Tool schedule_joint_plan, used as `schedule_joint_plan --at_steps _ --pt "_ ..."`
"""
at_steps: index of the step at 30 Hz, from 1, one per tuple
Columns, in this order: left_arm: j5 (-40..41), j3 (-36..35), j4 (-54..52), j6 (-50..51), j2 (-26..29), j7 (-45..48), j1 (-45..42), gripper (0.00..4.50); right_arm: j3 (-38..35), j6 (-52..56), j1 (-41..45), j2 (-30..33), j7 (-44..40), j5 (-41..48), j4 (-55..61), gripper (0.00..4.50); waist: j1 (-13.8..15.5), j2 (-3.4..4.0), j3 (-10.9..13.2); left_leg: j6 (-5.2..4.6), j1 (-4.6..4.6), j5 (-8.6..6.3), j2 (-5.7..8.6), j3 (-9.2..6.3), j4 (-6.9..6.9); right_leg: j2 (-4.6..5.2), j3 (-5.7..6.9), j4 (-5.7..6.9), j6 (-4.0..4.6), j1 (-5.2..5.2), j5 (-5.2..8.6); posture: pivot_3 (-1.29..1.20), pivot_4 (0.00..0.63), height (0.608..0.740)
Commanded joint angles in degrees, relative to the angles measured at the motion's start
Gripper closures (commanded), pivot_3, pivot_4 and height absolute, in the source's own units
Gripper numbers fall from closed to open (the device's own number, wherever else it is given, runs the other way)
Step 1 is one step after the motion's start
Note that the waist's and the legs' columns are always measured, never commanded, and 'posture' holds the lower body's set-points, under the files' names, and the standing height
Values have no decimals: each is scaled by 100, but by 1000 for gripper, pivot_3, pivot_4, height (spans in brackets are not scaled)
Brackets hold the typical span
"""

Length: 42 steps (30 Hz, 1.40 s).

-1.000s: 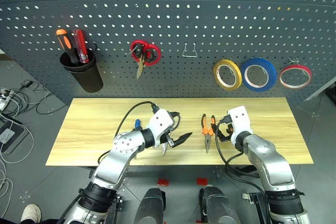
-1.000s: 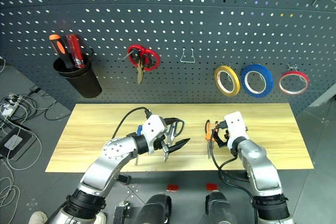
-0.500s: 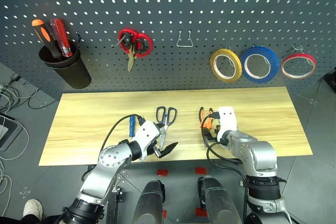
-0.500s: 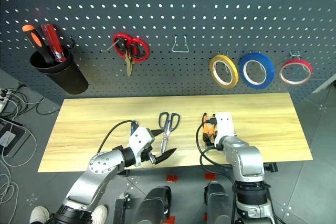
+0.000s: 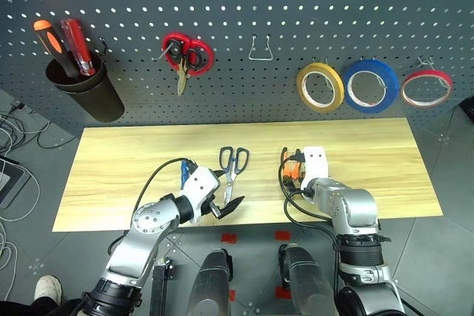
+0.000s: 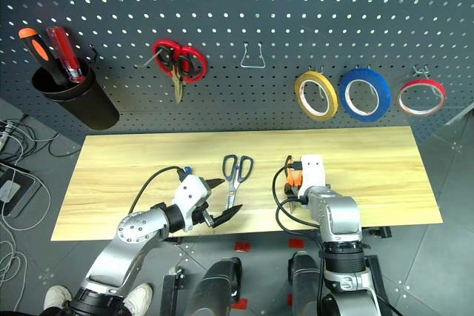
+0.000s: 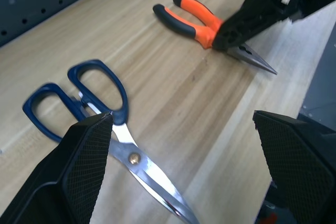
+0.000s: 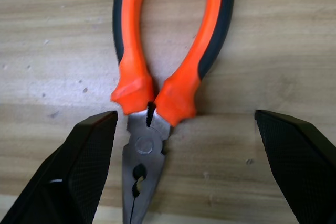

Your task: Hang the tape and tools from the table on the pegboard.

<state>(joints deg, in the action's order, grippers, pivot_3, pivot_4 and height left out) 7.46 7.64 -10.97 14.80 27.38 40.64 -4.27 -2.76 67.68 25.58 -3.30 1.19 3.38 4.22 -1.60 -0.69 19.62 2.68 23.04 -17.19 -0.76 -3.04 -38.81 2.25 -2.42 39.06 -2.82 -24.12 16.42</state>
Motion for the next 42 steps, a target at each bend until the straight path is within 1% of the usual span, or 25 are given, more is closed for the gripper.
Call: schedule_joint_plan --at_steps 1,5,8,12,17,20,23,24,26,27,28,29,31,34,36,42 --pt "97 -58 -199 8 1 -6 35 0 21 -144 114 -169 140 -11 -47 19 -2 1 6 0 0 0 -1 0 1 -1 0 0 0 -2 0 110 412 740" --pt "113 -59 -238 26 4 -15 60 0 28 -284 328 -363 225 26 -310 19 -1 3 21 0 0 0 -4 0 6 -3 0 -1 0 -4 0 115 409 740" --pt "120 -61 -286 60 -2 -32 68 0 108 -358 355 -348 174 18 -345 19 0 4 26 0 1 0 -4 -1 7 -3 1 -3 0 -4 0 126 405 740" --pt "137 -87 -341 111 -6 -56 90 0 404 -504 230 10 -54 -56 -260 19 9 3 29 0 3 0 -2 -1 7 -1 1 -5 0 -5 0 127 399 740" --pt "137 -91 -368 119 -5 -63 115 0 585 -722 129 369 -124 -127 -384 19 7 2 29 1 3 0 -3 -1 7 -1 1 -6 -1 -4 0 126 393 740" --pt "134 -81 -362 127 -16 -65 81 0 773 -977 156 536 -269 -166 -572 19 6 1 29 1 4 0 -3 -1 8 -1 1 -6 -1 -5 0 125 387 740" --pt "133 -86 -342 127 -14 -57 31 0 811 -1109 192 608 -353 -175 -752 19 6 1 29 1 4 0 -4 0 9 -1 1 -7 -1 -5 1 125 387 740" --pt "135 -92 -338 126 -9 -52 22 0 809 -1128 202 613 -368 -181 -780 389 6 1 29 1 4 0 -4 -1 9 -1 1 -7 -1 -5 0 125 387 740" --pt "138 -113 -323 118 6 -43 5 0 858 -1207 232 671 -476 -195 -832 852 7 1 29 1 4 0 -4 -1 9 -1 1 -8 -1 -4 1 127 385 740" --pt "137 -119 -318 116 10 -40 -1 0 878 -1234 244 697 -521 -201 -852 1234 7 1 29 1 4 0 -4 -1 9 -1 1 -8 -1 -4 1 127 384 740" --pt "135 -124 -312 115 14 -40 -7 0 893 -1229 258 723 -569 -196 -870 1515 7 1 29 1 4 0 -4 -1 9 -1 2 -8 -1 -4 1 127 385 740" --pt "131 -126 -309 116 14 -41 -12 0 907 -1224 264 751 -610 -196 -878 1933 7 1 29 1 4 0 -4 -1 9 -1 1 -8 -1 -4 1 127 385 740" --pt "123 -126 -304 117 11 -46 -19 0 917 -1205 270 791 -666 -195 -884 2357 7 1 29 1 4 0 -4 -1 9 -1 1 -8 -1 -4 1 125 385 740" --pt "118 -119 -302 121 -5 -59 -25 0 1004 -1174 273 936 -869 -195 -870 2357 7 0 29 2 4 0 -4 -1 9 -1 1 -9 -1 -4 1 124 384 740" --pt "115 -115 -285 116 -13 -67 -35 0 1182 -1178 271 1132 -1162 -174 -835 2357 7 0 29 2 4 0 -4 -1 9 0 1 -9 -1 -4 1 122 385 740" --pt "121 -86 -292 115 -44 -79 -59 0 1808 -1606 229 2003 -2144 -257 -745 2357 11 -3 31 2 5 0 -3 -2 8 0 2 -11 -1 -3 1 117 380 740"
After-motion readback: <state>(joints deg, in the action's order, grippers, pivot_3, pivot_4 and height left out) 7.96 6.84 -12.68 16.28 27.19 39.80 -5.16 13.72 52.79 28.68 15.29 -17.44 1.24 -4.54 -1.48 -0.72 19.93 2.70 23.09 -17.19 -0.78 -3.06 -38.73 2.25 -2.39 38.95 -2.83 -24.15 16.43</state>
